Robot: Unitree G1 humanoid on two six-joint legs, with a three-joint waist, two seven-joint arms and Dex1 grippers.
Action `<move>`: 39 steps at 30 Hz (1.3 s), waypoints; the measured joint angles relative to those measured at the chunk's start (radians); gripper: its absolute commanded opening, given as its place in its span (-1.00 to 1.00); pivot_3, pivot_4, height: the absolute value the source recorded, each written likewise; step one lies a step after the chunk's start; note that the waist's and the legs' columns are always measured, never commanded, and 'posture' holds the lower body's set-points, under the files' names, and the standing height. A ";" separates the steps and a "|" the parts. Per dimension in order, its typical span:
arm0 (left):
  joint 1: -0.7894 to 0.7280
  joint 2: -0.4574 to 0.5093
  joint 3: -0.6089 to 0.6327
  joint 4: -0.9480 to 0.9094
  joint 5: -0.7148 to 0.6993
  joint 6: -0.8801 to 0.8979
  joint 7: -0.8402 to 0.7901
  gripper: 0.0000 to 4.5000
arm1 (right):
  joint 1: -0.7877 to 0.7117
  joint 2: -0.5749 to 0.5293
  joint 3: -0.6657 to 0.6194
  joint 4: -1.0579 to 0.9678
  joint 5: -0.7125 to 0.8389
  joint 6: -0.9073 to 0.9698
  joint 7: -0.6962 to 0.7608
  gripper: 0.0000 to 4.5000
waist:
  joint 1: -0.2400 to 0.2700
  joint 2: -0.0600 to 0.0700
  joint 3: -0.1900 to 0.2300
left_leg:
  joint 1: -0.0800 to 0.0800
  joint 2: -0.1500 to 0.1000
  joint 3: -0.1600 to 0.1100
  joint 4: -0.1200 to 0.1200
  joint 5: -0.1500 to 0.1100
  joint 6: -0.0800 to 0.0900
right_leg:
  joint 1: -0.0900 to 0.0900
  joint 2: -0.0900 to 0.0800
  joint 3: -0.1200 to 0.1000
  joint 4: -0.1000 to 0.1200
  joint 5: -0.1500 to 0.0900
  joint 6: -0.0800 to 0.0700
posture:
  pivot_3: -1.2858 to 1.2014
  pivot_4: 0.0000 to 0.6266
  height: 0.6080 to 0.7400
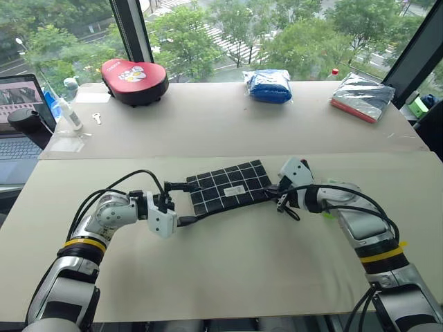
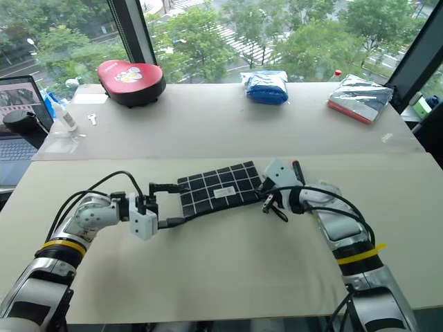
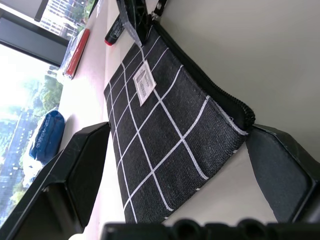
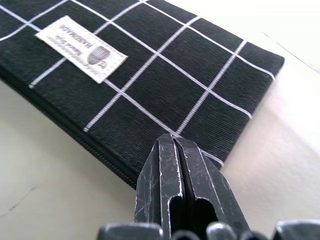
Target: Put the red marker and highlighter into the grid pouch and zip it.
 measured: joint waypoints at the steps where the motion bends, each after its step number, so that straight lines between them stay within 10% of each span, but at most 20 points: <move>1: -0.006 -0.003 -0.005 0.006 0.007 -0.005 0.008 1.00 | 0.002 0.001 0.000 -0.003 0.002 0.003 0.000 -1.00 | 0.000 0.000 0.000 | 0.000 0.000 0.000 0.000 0.000 0.000 | 0.000 0.000 0.000 0.000 0.000 0.000 | 0.03 -0.52 1.00; 16: -0.064 -0.038 -0.102 0.060 0.015 -0.034 0.075 1.00 | 0.019 0.001 -0.015 -0.022 0.010 0.021 -0.007 -1.00 | -0.001 0.000 0.000 | 0.000 0.000 0.000 0.000 0.000 0.000 | 0.000 0.000 0.000 0.000 0.000 0.000 | 0.03 -0.52 1.00; 29: -0.081 -0.047 -0.137 0.090 -0.045 0.001 0.039 -0.92 | 0.021 0.001 -0.019 -0.021 0.010 0.021 -0.016 -1.00 | 0.000 0.000 0.000 | 0.000 0.000 0.000 0.000 0.000 0.000 | 0.001 0.000 0.000 0.000 0.000 0.001 | 0.03 -0.52 1.00; 34: -0.081 -0.056 -0.142 0.073 -0.068 0.016 0.019 -0.99 | 0.020 -0.002 -0.022 -0.019 0.011 0.026 -0.020 -1.00 | 0.000 0.000 0.000 | 0.000 0.000 0.000 0.000 0.000 0.000 | 0.001 0.000 0.000 0.000 0.000 0.001 | 0.03 -0.52 1.00; 39: -0.078 -0.068 -0.144 0.050 -0.077 0.058 0.000 -1.00 | 0.009 0.017 -0.062 0.008 0.025 0.056 -0.044 -0.32 | 0.000 0.000 0.000 | 0.000 0.000 0.000 0.001 0.000 0.000 | 0.001 0.000 0.000 0.000 0.000 0.001 | 0.03 -0.52 1.00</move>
